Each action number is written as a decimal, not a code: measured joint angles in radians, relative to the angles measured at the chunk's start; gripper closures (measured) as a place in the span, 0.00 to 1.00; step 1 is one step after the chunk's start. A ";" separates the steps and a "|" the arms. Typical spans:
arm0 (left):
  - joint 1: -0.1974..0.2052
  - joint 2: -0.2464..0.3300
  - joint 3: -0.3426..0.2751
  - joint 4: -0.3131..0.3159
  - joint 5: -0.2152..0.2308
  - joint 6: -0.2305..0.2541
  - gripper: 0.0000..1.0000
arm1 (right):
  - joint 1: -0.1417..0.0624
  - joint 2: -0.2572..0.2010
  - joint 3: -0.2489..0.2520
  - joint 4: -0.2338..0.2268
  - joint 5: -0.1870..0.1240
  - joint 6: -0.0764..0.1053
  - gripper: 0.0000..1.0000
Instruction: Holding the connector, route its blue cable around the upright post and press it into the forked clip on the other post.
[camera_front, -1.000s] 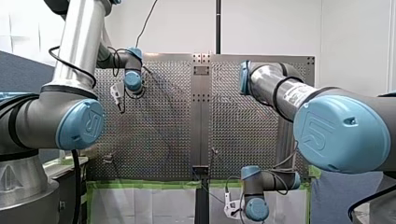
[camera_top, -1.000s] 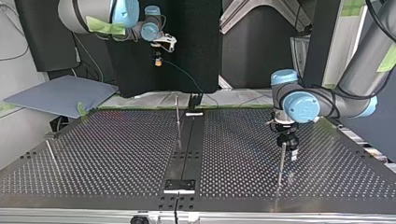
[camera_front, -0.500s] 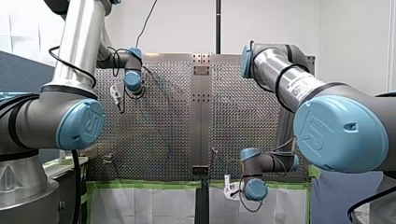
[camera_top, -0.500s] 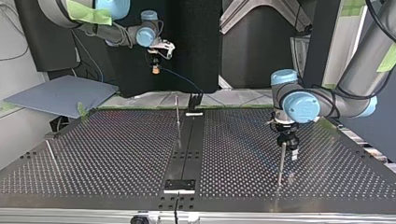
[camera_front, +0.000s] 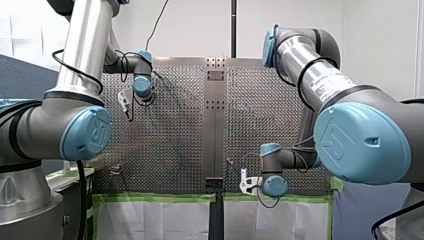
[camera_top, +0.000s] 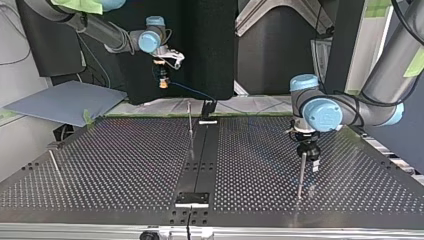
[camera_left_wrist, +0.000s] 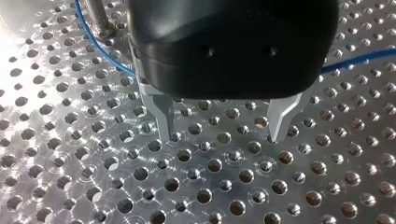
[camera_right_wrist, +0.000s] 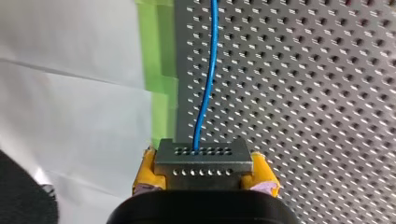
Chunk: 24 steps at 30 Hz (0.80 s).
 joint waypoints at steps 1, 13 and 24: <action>0.000 0.000 0.000 0.000 0.000 0.000 0.00 | -0.004 -0.010 0.010 -0.010 -0.002 0.000 1.00; 0.000 0.000 0.000 -0.001 -0.001 0.000 0.00 | -0.033 -0.113 0.073 -0.097 -0.017 -0.004 1.00; -0.001 0.000 0.000 -0.005 -0.008 0.003 0.00 | -0.058 -0.202 0.100 -0.118 -0.047 -0.019 1.00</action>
